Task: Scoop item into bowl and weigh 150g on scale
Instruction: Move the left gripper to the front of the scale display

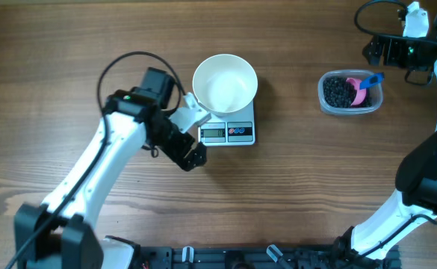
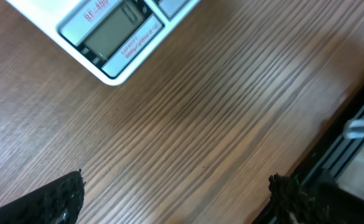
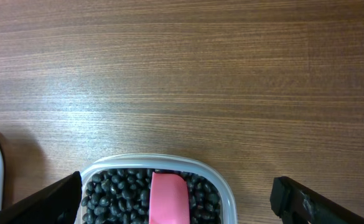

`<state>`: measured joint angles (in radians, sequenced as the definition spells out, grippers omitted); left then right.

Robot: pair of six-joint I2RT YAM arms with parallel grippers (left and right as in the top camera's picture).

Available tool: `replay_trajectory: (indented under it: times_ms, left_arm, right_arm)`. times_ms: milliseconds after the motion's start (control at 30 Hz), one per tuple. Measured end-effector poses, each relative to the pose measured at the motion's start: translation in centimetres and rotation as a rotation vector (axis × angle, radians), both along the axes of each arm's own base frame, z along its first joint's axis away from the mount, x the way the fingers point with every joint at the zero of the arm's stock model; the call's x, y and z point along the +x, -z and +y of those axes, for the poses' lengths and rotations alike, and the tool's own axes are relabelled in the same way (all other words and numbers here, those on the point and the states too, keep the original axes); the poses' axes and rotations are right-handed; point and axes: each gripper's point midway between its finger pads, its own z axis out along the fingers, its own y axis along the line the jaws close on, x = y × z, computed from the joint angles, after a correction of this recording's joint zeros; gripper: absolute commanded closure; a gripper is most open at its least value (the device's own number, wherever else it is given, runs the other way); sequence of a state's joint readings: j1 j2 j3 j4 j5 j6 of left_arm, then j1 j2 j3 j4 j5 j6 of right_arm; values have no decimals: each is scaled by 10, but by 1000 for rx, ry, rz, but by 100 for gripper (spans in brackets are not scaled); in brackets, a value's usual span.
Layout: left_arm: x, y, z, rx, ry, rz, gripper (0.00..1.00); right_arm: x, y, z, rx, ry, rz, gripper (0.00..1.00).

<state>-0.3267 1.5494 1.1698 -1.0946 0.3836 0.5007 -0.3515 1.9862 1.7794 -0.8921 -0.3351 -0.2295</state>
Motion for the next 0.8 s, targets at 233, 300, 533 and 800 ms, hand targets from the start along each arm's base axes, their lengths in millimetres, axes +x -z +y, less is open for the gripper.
replay_trajectory:
  times_ms: [233, 300, 533, 800]
  left_arm:
    - [7, 38, 6, 99, 21, 57, 0]
    - [7, 38, 6, 104, 13, 59, 0]
    - [27, 41, -11, 154, 63, -90, 0]
    - [32, 31, -6, 165, 45, -132, 0]
  right_arm:
    - [0, 0, 0, 0, 0, 0, 0]
    - [0, 0, 0, 0, 0, 0, 0]
    - [0, 0, 0, 0, 0, 0, 0]
    - [0, 0, 0, 0, 0, 0, 0]
